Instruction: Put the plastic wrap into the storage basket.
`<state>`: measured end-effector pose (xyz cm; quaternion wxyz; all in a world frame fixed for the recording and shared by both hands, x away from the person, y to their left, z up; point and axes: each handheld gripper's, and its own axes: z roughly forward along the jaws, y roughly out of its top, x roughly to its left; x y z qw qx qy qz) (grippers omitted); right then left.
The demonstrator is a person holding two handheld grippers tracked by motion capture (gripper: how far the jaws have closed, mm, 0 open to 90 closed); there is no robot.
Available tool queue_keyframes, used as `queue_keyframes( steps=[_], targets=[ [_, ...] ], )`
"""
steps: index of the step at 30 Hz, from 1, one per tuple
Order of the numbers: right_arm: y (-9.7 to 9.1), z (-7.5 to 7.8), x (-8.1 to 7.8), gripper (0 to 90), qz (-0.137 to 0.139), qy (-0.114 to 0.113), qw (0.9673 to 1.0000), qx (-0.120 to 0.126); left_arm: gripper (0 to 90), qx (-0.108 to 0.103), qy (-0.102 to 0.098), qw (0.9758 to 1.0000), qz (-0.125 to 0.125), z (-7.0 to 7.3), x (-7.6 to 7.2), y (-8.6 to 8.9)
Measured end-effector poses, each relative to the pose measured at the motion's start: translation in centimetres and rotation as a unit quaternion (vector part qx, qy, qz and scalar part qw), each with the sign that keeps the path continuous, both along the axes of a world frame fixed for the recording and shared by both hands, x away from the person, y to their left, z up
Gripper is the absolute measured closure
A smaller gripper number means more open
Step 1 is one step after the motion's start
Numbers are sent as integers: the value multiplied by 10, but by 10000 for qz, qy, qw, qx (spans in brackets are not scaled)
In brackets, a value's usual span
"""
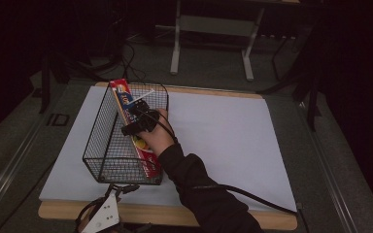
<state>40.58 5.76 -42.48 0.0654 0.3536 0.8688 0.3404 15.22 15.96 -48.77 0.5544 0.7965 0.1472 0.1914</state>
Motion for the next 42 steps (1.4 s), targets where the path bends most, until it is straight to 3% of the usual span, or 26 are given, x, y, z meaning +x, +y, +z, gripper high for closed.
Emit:
queue_keyframes(
  steps=[8, 12, 19, 29, 32, 42],
  targets=[
    [-22, 16, -12, 146, 240, -369, 9990, 81, 1, 13, 15, 10000, 0, -1, 1, -1],
    [-33, 22, -16, 140, 311, -381, 9986, 212, 2, 31, 21, 10000, 3, -1, 1, -2],
    [-69, 26, -24, 140, 326, -424, 9975, 461, 1, 47, 44, 10000, 11, -2, 2, -3],
    [-122, 18, -36, 145, 153, -549, 9967, 577, 2, 85, 70, 9999, -2, -3, 3, -4],
    [-138, 13, -40, 144, 144, -600, 9950, 789, 2, 96, 65, 9999, -6, -3, 3, -4],
    [-183, -4, -55, 144, -87, -489, 9954, 825, 1, 126, 68, 9999, 9, -3, 4, -5]
  ],
)
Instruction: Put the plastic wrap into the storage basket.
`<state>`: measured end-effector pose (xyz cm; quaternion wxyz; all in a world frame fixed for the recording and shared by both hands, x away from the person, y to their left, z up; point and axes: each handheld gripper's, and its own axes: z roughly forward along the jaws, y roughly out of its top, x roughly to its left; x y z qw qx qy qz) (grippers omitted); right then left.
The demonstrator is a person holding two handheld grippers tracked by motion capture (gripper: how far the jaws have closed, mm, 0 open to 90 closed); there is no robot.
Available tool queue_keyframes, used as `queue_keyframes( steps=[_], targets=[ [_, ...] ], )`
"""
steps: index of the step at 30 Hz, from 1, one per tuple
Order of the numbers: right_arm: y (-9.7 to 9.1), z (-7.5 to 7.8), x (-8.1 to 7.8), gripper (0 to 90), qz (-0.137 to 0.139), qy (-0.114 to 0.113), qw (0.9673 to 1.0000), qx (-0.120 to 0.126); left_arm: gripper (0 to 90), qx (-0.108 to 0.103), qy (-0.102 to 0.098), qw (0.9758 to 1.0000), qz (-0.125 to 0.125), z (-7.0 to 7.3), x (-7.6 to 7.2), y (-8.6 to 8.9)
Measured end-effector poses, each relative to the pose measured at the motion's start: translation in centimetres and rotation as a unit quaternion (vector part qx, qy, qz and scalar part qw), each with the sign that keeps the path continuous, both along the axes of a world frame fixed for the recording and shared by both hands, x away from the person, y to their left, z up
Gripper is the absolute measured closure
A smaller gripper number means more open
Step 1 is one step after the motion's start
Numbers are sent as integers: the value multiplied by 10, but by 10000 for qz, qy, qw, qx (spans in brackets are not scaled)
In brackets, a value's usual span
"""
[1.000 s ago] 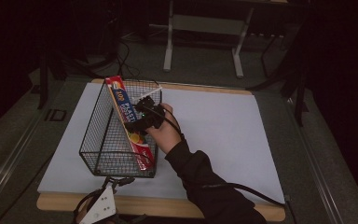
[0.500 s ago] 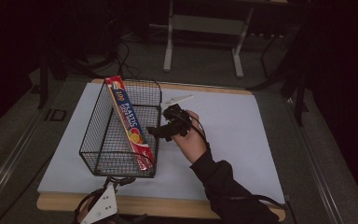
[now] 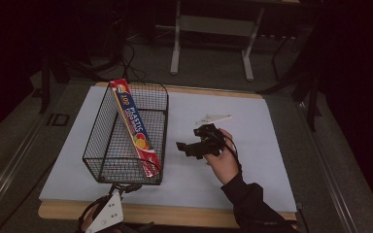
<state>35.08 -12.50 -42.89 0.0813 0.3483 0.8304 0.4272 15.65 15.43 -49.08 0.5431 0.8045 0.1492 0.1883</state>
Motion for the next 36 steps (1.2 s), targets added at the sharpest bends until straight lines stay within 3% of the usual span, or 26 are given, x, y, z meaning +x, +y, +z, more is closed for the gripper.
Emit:
queue_keyframes(
  steps=[21, 36],
  targets=[
    [-39, -44, -27, 145, -15, 79, 9999, -101, 1, 8, -2, 10000, -4, 0, 0, 0],
    [-62, -53, -39, 145, -124, -19, 9998, -143, 2, 7, -5, 10000, -3, 0, 0, 0]
  ],
)
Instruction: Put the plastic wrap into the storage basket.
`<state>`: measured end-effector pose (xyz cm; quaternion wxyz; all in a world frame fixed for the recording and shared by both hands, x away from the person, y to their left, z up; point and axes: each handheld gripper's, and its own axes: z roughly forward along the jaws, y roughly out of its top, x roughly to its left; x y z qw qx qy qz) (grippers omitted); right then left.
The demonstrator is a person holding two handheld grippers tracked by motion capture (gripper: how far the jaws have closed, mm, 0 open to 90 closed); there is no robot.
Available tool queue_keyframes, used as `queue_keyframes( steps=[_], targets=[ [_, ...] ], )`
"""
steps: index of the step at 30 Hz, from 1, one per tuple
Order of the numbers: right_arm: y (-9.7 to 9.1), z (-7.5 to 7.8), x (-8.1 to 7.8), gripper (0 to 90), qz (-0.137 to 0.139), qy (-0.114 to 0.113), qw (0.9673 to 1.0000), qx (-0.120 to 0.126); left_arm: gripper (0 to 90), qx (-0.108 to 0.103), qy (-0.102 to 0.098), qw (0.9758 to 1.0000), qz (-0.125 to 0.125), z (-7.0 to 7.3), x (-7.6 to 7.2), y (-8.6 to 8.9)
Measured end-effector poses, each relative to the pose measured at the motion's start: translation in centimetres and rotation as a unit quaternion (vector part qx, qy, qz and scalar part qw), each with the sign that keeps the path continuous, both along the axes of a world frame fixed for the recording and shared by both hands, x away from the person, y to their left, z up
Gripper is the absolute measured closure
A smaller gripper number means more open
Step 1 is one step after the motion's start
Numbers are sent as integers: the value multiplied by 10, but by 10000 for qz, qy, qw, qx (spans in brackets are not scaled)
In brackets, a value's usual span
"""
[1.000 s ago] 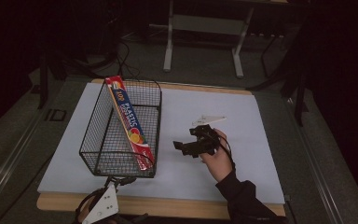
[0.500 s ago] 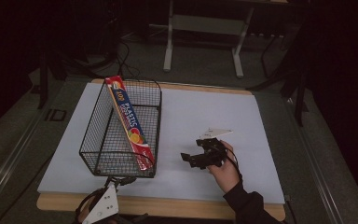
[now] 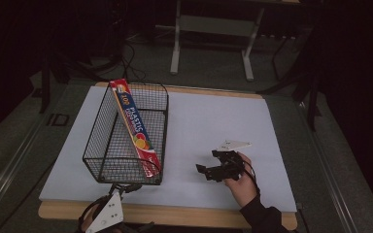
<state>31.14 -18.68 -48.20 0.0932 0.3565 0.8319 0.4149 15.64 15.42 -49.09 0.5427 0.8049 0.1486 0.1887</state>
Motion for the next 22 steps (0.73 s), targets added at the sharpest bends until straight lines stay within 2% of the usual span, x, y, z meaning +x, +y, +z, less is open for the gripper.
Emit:
queue_keyframes(
  steps=[7, 12, 18, 22],
  targets=[
    [-12, -11, -4, 145, 3, 10, 9998, -200, 2, -4, 4, 10000, 16, 0, 0, 0],
    [-18, -20, -6, 145, -43, 9, 9998, -196, 2, 14, 2, 10000, 4, 0, 0, 0],
    [-18, -25, -6, 145, -24, -80, 9998, -185, 2, 7, -4, 10000, -18, 0, 0, 1],
    [-16, -26, -7, 145, 22, -272, 9993, -242, 2, -6, -2, 10000, -41, 1, -1, 1]
  ],
)
